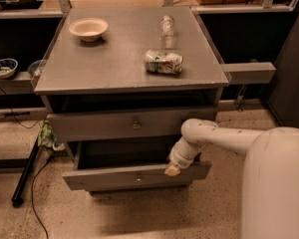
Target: Open middle drawer
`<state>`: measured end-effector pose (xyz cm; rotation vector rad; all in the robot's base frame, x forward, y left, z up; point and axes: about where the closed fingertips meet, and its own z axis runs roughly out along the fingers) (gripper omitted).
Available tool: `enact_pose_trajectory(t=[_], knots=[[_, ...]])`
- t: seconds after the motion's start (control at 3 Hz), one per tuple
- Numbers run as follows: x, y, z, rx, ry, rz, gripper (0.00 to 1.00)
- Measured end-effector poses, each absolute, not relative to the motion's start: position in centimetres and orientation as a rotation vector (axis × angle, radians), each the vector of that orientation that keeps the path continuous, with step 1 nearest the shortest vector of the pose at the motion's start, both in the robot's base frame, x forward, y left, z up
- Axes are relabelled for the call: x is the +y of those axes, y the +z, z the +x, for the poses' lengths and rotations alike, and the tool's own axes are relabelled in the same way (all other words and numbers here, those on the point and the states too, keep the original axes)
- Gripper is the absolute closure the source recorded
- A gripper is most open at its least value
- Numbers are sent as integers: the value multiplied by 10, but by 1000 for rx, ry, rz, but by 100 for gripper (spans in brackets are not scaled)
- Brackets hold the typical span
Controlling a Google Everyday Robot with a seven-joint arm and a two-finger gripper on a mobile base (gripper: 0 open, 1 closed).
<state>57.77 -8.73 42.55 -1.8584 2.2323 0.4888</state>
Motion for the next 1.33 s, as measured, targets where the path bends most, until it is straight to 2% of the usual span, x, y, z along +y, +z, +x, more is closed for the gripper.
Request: enact_pose_trajectory(t=[1.33], knots=[[-90,426,582,2232,533,-1858,100]])
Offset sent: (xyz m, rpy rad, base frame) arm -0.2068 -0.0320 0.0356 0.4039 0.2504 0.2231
